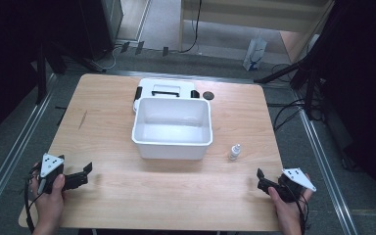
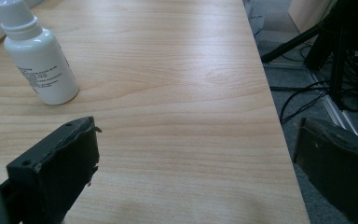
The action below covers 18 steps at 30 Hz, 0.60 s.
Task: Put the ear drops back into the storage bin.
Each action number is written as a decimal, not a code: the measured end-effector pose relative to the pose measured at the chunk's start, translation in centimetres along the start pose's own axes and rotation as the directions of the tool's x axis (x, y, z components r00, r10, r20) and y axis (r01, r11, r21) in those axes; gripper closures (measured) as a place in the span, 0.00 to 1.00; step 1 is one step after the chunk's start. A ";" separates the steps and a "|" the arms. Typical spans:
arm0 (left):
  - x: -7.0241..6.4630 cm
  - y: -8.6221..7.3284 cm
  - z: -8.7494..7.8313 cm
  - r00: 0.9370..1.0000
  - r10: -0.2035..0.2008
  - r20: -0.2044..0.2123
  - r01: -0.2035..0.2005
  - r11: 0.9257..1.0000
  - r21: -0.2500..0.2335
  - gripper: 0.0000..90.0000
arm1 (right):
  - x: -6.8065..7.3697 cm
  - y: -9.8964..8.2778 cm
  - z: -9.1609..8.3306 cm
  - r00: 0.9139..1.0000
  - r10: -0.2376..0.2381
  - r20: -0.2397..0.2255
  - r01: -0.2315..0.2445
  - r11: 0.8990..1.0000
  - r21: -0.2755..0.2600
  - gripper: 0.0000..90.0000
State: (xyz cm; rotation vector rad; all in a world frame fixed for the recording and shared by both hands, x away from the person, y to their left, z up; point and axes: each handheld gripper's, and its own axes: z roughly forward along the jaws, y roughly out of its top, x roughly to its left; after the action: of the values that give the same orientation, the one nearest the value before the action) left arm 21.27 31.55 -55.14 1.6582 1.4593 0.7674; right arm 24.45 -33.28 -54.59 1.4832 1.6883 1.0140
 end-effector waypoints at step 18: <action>-0.1 0.0 0.0 1.000 0.002 -0.001 -0.002 1.000 0.000 0.00 | 0.5 0.2 0.6 0.999 -0.027 0.027 0.025 0.997 0.070 0.09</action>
State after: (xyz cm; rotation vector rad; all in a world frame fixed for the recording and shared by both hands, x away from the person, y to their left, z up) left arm 21.27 31.46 -55.15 1.6598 1.4591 0.7696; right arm 25.04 -32.72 -54.69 1.5092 1.7345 0.9256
